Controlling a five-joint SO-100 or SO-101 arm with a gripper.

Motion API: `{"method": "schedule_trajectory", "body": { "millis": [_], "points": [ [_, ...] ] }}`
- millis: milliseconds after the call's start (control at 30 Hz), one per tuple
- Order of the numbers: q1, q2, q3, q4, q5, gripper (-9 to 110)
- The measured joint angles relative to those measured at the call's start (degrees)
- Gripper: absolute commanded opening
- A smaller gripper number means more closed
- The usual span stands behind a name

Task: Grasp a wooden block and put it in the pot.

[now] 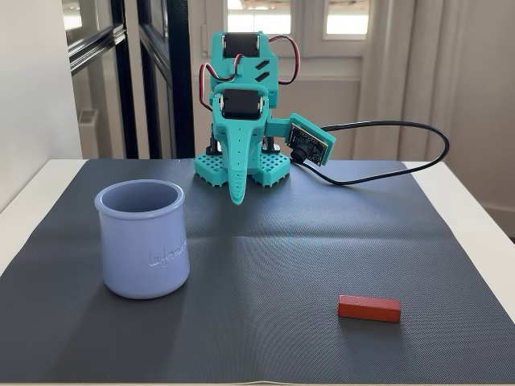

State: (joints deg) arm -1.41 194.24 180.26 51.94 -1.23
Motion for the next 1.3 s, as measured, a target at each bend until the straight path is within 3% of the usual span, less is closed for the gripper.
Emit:
{"method": "schedule_trajectory", "body": {
  "millis": [1300],
  "points": [
    [1.67,0.0,0.0,0.0,0.09,0]
  ]
}}
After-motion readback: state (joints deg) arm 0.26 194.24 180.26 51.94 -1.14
